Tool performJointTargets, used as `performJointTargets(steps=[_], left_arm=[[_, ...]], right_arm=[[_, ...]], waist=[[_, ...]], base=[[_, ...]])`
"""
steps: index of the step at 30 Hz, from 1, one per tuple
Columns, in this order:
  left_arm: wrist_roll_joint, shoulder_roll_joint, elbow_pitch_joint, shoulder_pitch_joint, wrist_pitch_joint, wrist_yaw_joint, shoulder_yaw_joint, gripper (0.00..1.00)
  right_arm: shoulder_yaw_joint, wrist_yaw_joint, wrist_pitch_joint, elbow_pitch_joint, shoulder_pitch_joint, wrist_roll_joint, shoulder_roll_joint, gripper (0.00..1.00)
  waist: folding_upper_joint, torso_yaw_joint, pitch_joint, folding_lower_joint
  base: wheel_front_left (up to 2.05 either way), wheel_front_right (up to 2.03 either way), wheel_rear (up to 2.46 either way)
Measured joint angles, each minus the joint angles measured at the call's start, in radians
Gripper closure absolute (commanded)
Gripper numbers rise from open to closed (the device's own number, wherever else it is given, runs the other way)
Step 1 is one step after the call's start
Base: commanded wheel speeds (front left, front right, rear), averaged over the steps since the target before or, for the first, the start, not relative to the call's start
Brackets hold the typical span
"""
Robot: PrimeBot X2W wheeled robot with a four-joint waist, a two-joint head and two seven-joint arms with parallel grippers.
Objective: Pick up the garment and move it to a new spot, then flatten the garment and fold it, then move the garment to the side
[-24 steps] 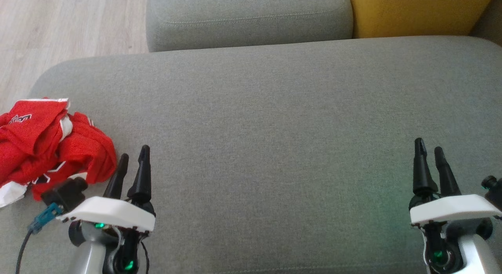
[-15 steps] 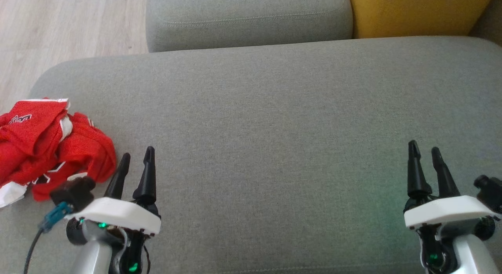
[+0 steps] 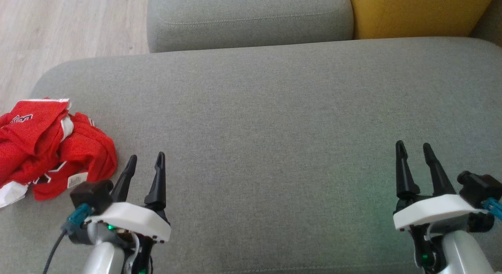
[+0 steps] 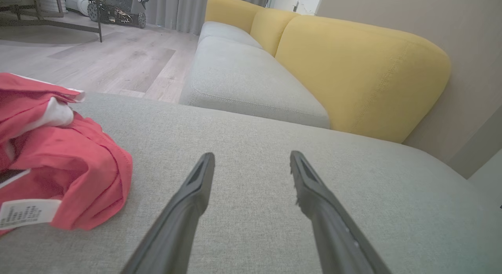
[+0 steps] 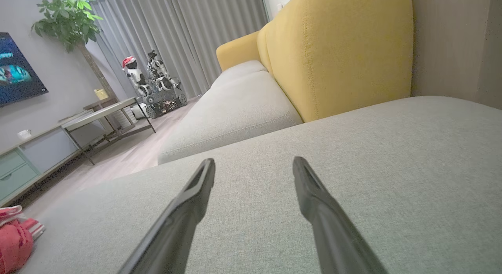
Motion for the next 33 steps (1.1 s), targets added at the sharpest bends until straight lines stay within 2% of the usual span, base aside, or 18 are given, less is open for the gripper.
performJointTargets(steps=[16,33], left_arm=[[0.142,0.004,0.041,0.0,-0.043,0.027,-0.028,0.0],[0.272,-0.002,0.071,-0.002,-0.091,0.028,-0.027,0.0]], right_arm=[[0.011,0.0,-0.025,0.025,0.001,-0.157,0.018,0.0],[0.004,0.0,-0.035,0.034,0.002,-0.296,0.025,0.0]], waist=[[0.0,0.001,-0.005,0.0],[0.0,0.0,-0.003,0.0]], base=[[0.0,0.0,0.0],[0.0,0.0,0.0]])
